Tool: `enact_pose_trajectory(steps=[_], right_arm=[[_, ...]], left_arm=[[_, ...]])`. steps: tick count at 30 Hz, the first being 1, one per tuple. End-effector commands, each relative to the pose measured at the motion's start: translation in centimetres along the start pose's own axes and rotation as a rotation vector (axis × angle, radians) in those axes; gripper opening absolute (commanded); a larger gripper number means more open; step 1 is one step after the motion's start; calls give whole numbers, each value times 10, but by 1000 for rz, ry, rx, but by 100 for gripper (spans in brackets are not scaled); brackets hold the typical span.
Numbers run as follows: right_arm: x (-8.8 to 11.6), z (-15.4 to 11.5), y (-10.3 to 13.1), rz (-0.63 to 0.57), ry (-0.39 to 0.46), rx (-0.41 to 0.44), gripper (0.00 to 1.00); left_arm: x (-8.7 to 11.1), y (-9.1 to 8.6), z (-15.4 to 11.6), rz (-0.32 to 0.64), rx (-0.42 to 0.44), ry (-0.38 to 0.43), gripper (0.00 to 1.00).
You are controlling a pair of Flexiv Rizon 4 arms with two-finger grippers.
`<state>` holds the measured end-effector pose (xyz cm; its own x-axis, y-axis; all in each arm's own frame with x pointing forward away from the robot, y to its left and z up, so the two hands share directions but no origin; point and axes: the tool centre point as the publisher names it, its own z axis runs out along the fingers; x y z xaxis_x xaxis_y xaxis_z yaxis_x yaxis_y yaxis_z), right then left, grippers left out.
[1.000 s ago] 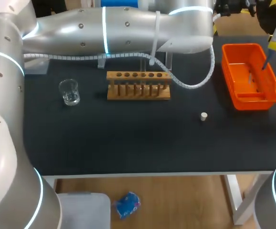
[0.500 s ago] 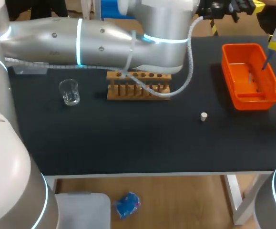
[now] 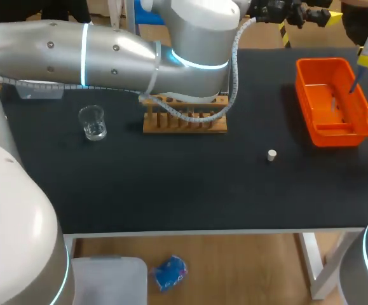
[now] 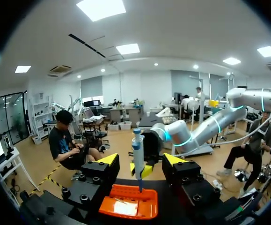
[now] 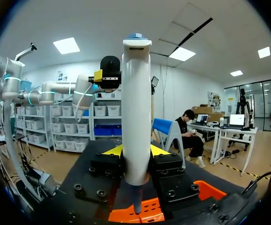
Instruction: Invert the test tube, pick up the pipette, mount the tip to pipette, aspirate from beaker and dispense into the tube, eject the tip, return the pipette, and cap with the stopper.
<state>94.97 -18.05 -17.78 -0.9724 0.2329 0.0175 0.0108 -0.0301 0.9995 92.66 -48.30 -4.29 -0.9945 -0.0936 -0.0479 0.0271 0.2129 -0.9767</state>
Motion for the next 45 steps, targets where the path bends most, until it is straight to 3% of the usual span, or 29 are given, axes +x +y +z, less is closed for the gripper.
enact_pose_trajectory(steps=[1, 6, 11, 23, 27, 29, 41, 42, 45], right_arm=[[0, 0, 1, 0, -1, 3, 0], [0, 0, 1, 0, -1, 3, 0], [0, 0, 1, 0, -1, 3, 0], [0, 0, 1, 0, -1, 3, 0], [0, 0, 1, 0, -1, 3, 0], [0, 0, 1, 0, -1, 3, 0], [0, 0, 1, 0, -1, 3, 0], [0, 0, 1, 0, -1, 3, 0], [10, 22, -2, -19, 61, 25, 0]], left_arm=[[-3, -5, 6, 14, -71, 20, 100], [0, -3, -6, 33, -138, -3, 100], [15, 12, -48, 40, -226, -42, 100], [51, 43, -139, 3, -282, -90, 100], [59, 57, -166, -1, -297, -80, 100], [60, 67, -181, -20, -324, -113, 100], [60, 67, -181, -20, -324, -113, 100], [58, 65, -174, -15, -278, -77, 100], [57, 68, -168, 12, -279, -38, 100]])
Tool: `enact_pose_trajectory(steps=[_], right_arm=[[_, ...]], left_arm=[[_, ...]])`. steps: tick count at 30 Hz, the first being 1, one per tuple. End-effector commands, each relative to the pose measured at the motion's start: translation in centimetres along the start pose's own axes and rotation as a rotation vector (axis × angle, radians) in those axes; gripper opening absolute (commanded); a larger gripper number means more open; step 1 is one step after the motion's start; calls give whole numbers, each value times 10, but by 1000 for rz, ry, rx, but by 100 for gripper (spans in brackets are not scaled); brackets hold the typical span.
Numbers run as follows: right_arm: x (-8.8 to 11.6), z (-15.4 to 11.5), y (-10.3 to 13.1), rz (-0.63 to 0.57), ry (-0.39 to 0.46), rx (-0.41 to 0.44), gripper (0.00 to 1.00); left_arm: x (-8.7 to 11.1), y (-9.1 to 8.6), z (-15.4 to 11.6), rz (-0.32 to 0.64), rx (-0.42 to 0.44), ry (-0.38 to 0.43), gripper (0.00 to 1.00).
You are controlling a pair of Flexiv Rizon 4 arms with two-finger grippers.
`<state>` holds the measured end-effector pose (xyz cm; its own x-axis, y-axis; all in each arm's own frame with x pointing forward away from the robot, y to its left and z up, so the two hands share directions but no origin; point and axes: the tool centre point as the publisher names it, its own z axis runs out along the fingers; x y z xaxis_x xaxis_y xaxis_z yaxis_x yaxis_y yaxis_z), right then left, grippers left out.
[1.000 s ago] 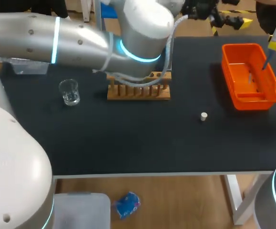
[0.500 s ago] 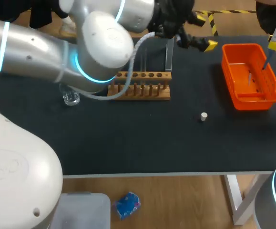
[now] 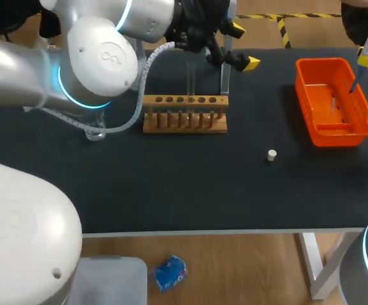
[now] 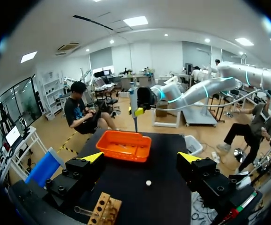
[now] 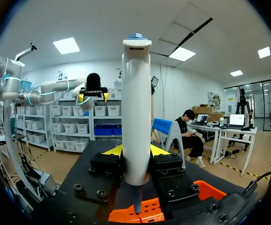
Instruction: Invert the test tube, pick up the pipette, mount the tip to pipette, aspirate from beaker and dispense into the tube, eject the tip, return the pipette, and cap with the stopper.
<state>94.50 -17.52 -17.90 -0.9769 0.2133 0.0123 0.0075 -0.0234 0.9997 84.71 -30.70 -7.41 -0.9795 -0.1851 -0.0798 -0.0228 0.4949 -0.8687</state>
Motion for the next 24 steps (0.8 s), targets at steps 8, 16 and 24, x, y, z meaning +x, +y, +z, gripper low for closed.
enact_pose_trajectory(steps=[8, 16, 24], right_arm=[[29, 75, -4, -56, 175, 43, 0], [61, 145, -7, -71, 328, 6, 0], [74, 170, -6, -63, 380, -14, 0]], left_arm=[[5, 41, -17, 16, 57, 86, 100], [15, 80, -46, -15, 133, 26, 100], [16, 91, -55, -23, 159, -6, 100]])
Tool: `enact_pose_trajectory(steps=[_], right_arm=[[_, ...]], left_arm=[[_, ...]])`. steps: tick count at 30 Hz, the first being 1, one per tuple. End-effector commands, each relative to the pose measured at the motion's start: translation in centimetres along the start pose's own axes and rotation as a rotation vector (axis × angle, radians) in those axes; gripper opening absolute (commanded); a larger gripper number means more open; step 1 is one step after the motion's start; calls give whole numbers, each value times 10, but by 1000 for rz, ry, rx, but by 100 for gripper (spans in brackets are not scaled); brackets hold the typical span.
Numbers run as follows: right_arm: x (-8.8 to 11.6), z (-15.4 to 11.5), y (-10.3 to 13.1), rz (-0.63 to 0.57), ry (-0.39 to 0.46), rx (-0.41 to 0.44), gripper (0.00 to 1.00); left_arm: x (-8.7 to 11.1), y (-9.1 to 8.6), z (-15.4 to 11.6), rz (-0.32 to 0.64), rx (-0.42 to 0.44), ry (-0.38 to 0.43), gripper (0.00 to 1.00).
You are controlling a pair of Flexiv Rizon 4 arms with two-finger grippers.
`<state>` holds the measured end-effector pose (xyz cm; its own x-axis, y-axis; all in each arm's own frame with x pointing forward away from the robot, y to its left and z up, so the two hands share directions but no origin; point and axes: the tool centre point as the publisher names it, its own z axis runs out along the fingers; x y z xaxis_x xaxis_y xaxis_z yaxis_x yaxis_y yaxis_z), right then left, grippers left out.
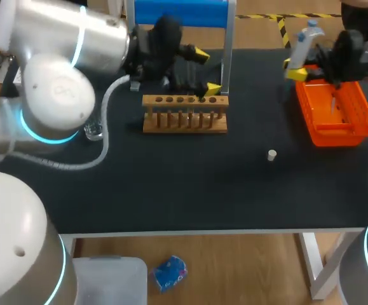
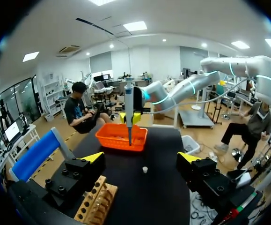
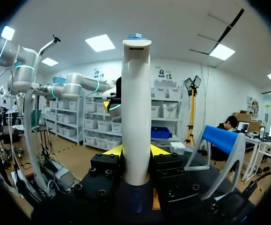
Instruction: Invert the test tube, pick up the pipette, mount the tip to pipette, aspirate from beaker and dispense into the tube, eject the tip, return the pipette, and cap with the stopper.
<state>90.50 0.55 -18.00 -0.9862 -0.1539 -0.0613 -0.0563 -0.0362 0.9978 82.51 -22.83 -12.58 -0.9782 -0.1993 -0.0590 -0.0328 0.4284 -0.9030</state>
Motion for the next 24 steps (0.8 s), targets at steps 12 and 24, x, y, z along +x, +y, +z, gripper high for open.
enact_pose_trajectory(steps=[12, 24], right_arm=[[-4, 1, -1, 1, 9, 0, 0], [8, 50, -8, -18, 101, -19, 0]], left_arm=[[4, 6, -10, 2, 88, -2, 100], [5, 21, -18, -25, 290, -8, 100]])
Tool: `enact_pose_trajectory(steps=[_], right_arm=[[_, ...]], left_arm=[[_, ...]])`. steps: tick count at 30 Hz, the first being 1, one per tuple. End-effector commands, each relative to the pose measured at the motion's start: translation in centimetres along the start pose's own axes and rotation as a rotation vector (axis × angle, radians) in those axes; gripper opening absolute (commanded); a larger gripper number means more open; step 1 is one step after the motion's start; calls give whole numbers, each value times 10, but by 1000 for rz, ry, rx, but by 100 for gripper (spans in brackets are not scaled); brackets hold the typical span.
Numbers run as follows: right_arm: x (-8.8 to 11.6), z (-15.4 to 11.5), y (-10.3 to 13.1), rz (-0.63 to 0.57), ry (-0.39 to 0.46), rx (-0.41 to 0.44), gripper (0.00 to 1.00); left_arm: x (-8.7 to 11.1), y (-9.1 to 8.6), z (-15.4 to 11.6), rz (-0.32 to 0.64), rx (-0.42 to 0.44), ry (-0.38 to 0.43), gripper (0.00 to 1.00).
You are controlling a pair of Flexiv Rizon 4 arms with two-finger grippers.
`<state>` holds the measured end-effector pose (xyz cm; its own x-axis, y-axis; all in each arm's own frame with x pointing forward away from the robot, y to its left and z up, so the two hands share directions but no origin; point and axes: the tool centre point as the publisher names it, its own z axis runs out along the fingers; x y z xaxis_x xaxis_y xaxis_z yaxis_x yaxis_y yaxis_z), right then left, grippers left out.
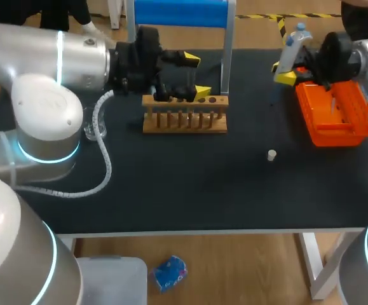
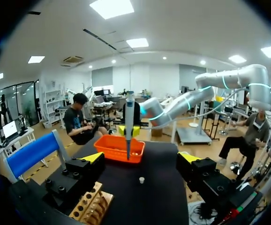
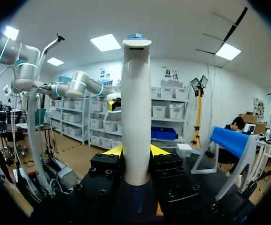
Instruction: Invert the test tube, pick up the pipette, mount the tip to pipette, aspirate from beaker and dispense into the tube, eject the tip, return the pipette, and cap with the stopper.
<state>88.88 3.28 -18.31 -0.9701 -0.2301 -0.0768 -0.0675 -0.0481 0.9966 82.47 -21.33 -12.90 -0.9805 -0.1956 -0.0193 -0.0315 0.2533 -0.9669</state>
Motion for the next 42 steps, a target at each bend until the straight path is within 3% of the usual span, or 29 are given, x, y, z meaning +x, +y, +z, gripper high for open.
enact_pose_trajectory(steps=[1, 12, 30, 37, 42], right_arm=[[-5, 27, -5, -8, 33, -11, 0], [9, 94, -9, 25, 162, -21, 0], [9, 94, -9, 25, 162, -21, 0], [25, 113, -13, -3, 59, 9, 0], [32, 128, -17, -30, 40, 5, 0]], left_arm=[[8, 12, -7, 24, 118, -14, 100], [9, 18, -1, 14, 185, 1, 100], [9, 18, -1, 14, 185, 1, 100], [7, 15, 0, 26, 197, 12, 100], [6, 16, 1, 28, 196, 16, 100]])
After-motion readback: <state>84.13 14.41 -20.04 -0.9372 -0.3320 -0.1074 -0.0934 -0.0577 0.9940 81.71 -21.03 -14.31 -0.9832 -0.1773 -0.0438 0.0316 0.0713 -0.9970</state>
